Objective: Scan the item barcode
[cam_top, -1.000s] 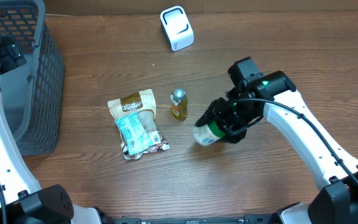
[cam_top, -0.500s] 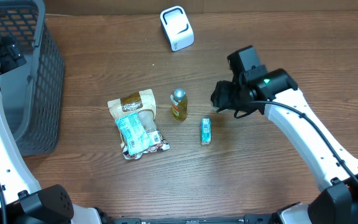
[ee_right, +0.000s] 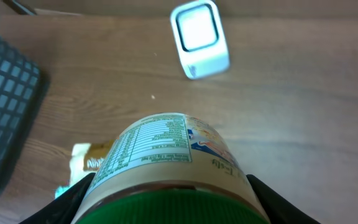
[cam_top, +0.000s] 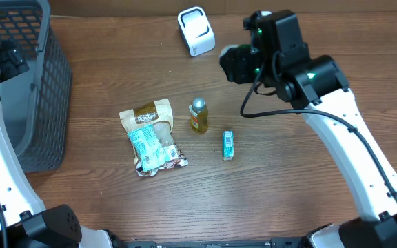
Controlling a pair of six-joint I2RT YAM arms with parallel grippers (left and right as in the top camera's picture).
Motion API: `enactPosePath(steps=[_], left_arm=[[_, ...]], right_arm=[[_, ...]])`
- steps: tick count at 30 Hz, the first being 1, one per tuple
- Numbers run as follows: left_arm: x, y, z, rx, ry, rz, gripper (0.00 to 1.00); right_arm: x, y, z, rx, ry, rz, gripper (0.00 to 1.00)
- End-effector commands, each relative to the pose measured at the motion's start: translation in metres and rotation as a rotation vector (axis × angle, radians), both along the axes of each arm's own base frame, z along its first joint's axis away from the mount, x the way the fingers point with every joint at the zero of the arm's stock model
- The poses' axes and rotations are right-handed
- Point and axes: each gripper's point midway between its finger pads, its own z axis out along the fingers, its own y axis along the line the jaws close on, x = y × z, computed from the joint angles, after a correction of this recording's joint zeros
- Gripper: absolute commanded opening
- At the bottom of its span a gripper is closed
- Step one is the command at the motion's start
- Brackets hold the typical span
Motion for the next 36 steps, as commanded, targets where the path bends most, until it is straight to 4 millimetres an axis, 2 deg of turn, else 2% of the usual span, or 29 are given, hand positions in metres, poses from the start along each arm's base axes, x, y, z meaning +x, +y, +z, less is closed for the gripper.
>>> enactPosePath(steps=[1, 6, 11, 13, 14, 17, 26, 36], left_arm=[[0.002, -0.002, 0.006, 0.011, -0.008, -0.021, 0.99], [0.001, -0.002, 0.006, 0.011, -0.008, -0.021, 1.00], [0.001, -0.002, 0.006, 0.011, -0.008, -0.020, 0.99], [0.001, -0.002, 0.006, 0.011, -0.008, -0.020, 1.00], [0.001, -0.002, 0.006, 0.011, -0.008, -0.021, 0.99], [0.002, -0.002, 0.006, 0.011, -0.008, -0.021, 1.00], [0.001, -0.002, 0.006, 0.011, -0.008, -0.020, 0.99], [0.001, -0.002, 0.006, 0.011, -0.008, -0.020, 0.99]], right_arm=[[0.024, 0.012, -0.009, -0.015, -0.044, 0.026, 0.25], [0.068, 0.032, -0.030, -0.011, -0.127, 0.051, 0.25], [0.098, 0.045, -0.048, -0.020, -0.198, 0.078, 0.29], [0.109, 0.049, -0.053, -0.010, -0.223, 0.075, 0.28], [0.115, 0.052, -0.056, -0.005, -0.235, 0.074, 0.25], [0.127, 0.057, -0.063, 0.008, -0.265, 0.073, 0.18], [0.152, 0.066, -0.078, 0.035, -0.332, 0.066, 0.15], [0.169, 0.073, -0.070, 0.075, -0.431, 0.059, 0.15]])
